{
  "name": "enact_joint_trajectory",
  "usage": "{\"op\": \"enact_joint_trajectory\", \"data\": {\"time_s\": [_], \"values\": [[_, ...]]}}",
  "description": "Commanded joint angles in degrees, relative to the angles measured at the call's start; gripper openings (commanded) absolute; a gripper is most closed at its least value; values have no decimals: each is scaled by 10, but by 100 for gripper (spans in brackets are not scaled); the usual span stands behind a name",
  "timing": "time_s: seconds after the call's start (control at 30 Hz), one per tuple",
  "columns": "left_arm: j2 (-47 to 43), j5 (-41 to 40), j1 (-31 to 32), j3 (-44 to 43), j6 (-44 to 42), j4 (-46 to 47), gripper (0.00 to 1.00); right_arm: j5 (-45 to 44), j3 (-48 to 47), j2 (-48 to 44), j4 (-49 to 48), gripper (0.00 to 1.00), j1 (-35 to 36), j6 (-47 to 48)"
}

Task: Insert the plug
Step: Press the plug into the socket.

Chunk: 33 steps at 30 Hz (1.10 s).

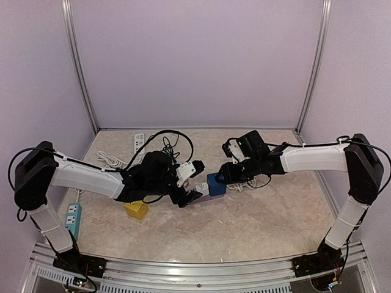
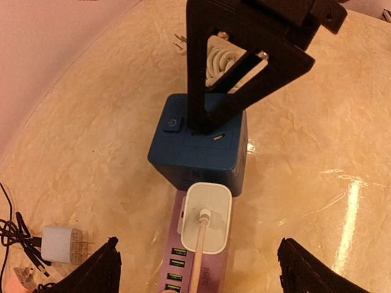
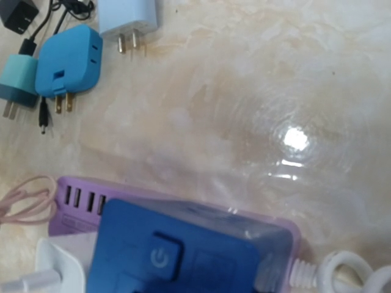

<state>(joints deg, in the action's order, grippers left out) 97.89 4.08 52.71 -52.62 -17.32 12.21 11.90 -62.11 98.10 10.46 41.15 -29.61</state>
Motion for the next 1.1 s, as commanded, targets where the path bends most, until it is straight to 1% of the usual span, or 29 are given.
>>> {"op": "enact_joint_trajectory", "data": {"time_s": [0.0, 0.13, 0.2, 0.23, 0.27, 0.3, 0.33, 0.37, 0.43, 0.5, 0.6, 0.67, 0.73, 0.8, 0.93, 1.07], "values": [[-29, -47, 23, 49, 28, 145, 86, 3, 3, 20, 27, 42, 5, 8], [-55, -96, 42, 75, 33, 172, 86, 6, 3, 25, 27, 42, 3, 10], [-80, -103, 50, 86, 34, 168, 86, 7, 3, 26, 26, 41, 3, 10], [-98, -99, 58, 87, 36, 154, 84, 7, 3, 27, 25, 41, 4, 12], [-107, -91, 67, 87, 42, 137, 80, 8, 3, 29, 25, 41, 3, 13], [-113, -76, 73, 86, 50, 126, 73, 8, 2, 31, 23, 41, 3, 14], [-113, -65, 87, 88, 61, 110, 67, 9, 1, 33, 22, 42, 3, 14], [-104, -62, 99, 94, 70, 108, 64, 9, 0, 34, 21, 41, 3, 14], [-84, -78, 110, 119, 83, 136, 58, 11, -2, 35, 17, 42, 3, 14], [-65, -96, 103, 141, 91, 176, 54, 12, 0, 33, 12, 42, 3, 14], [-37, -98, 88, 138, 94, 181, 49, 12, 3, 27, 15, 41, 3, 17], [-26, -94, 94, 142, 92, 194, 48, 9, 4, 25, 17, 41, 3, 21], [-27, -87, 100, 157, 93, 227, 49, 8, 5, 24, 18, 41, 3, 24], [-28, -96, 100, 162, 94, 240, 49, 8, 5, 24, 18, 41, 3, 24], [-1, -138, 85, 140, 74, 231, 54, 9, 1, 24, 20, 41, 3, 27], [47, -153, 66, 86, 63, 180, 56, 7, -10, 26, 32, 41, 3, 34]]}}
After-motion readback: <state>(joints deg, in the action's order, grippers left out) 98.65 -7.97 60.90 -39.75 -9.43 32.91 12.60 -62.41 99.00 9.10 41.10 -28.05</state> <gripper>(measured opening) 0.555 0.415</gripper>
